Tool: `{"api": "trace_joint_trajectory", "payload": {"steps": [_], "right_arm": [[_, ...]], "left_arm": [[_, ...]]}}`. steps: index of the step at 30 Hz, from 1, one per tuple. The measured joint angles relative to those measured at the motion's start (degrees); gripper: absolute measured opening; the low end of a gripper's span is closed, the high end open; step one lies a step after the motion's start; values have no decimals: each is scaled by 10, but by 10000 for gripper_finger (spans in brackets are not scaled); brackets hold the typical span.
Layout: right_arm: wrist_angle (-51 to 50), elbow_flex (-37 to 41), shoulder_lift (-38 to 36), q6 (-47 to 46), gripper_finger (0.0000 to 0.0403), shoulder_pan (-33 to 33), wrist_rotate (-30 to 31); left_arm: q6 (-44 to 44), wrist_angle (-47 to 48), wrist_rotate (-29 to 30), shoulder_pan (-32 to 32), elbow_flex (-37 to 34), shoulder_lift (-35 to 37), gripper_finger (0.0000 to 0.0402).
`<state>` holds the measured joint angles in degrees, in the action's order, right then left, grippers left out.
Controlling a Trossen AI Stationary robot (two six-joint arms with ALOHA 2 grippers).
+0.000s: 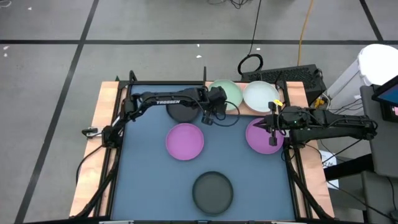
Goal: Place and stack plates onto a shelf
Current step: Stack the green plate on top of the pink plate on the shelf, then stack the left purple plate on top of the green plate on the shelf
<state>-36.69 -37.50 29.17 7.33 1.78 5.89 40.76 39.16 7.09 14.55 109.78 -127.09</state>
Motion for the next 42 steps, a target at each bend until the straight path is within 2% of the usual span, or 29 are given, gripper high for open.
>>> {"api": "trace_joint_trajectory", "payload": {"steps": [5, 10, 15, 24, 31, 35, 42], "right_arm": [[0, 0, 0, 0, 0, 0, 0], [0, 0, 0, 0, 0, 0, 0], [0, 0, 0, 0, 0, 0, 0], [0, 0, 0, -2, 0, 0, 0], [0, 0, 0, -6, 0, 0, 0], [0, 0, 0, -7, 0, 0, -1], [0, 0, 1, -17, 0, 0, -2]], "left_arm": [[-22, -24, 0, -3, 0, 0, 111], [-28, -30, 0, -22, 1, 4, 114], [-68, -26, -1, -43, 3, 40, 114], [-207, 104, -25, -86, 3, 101, 113], [-278, 218, -26, -139, 3, 106, 113], [-308, 237, -27, -170, -15, 108, 113], [-351, 236, -27, -216, -90, 112, 113]]}}
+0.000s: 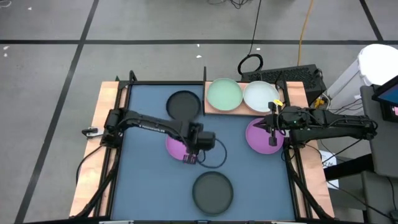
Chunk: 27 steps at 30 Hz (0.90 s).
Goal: Place and stack plates onto a shelf
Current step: Stack the left purple plate on top of the green plate on the shelf
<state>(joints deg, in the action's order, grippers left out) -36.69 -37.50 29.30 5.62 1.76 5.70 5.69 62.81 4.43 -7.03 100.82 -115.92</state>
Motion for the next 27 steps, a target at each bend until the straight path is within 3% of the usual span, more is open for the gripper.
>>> {"api": "trace_joint_trajectory", "payload": {"steps": [14, 27], "right_arm": [[0, 0, 0, -4, 0, 0, 0], [0, 0, 0, -5, 0, 0, 0]], "left_arm": [[-82, -75, 2, -65, -118, -1, 113], [-168, -77, 18, -102, -135, 3, 113]]}}
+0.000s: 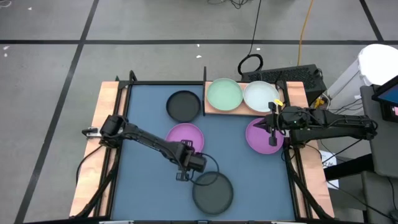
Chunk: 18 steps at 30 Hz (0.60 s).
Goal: Place and stack plates onto a shelf
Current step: Stack the left purple plate on top of the green plate on the shelf
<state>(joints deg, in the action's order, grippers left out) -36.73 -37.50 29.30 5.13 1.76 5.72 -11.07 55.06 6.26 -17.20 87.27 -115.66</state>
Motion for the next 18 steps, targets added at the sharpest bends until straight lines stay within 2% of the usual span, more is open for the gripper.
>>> {"api": "trace_joint_trajectory", "payload": {"steps": [7, 18], "right_arm": [[0, 0, 0, 0, 0, 0, 0], [0, 0, 0, -5, 0, 0, 0]], "left_arm": [[-32, -28, 20, -3, -47, 0, 113], [-37, -78, 29, -3, -76, 0, 110]]}}
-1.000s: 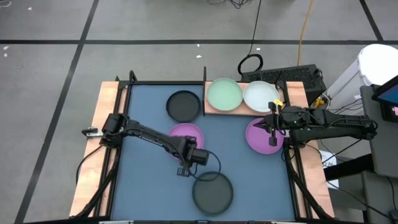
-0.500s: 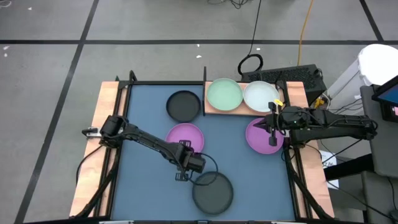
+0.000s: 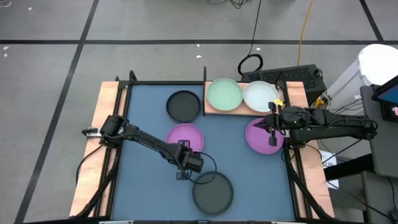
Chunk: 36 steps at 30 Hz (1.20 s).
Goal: Place and stack plates onto a shelf
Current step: Stack the left purple plate on top of the green plate on the shelf
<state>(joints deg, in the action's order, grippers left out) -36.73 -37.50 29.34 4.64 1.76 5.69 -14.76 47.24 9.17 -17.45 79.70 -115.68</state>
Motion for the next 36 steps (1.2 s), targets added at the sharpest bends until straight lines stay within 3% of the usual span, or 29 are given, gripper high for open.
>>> {"api": "trace_joint_trajectory", "payload": {"steps": [9, 17, 26, 36], "right_arm": [[0, 0, 33, -45, 0, 0, 0], [-7, 0, 72, -120, 0, -12, -29], [-19, 0, 103, -189, 0, -85, 9], [-36, 0, 109, -210, 0, -123, 21]], "left_arm": [[7, -8, 24, -2, 1, 1, 13], [38, -7, 43, -7, 1, 1, 13], [73, -4, 44, -7, 2, 2, 12], [171, 6, 16, -8, 41, 86, 11]]}}
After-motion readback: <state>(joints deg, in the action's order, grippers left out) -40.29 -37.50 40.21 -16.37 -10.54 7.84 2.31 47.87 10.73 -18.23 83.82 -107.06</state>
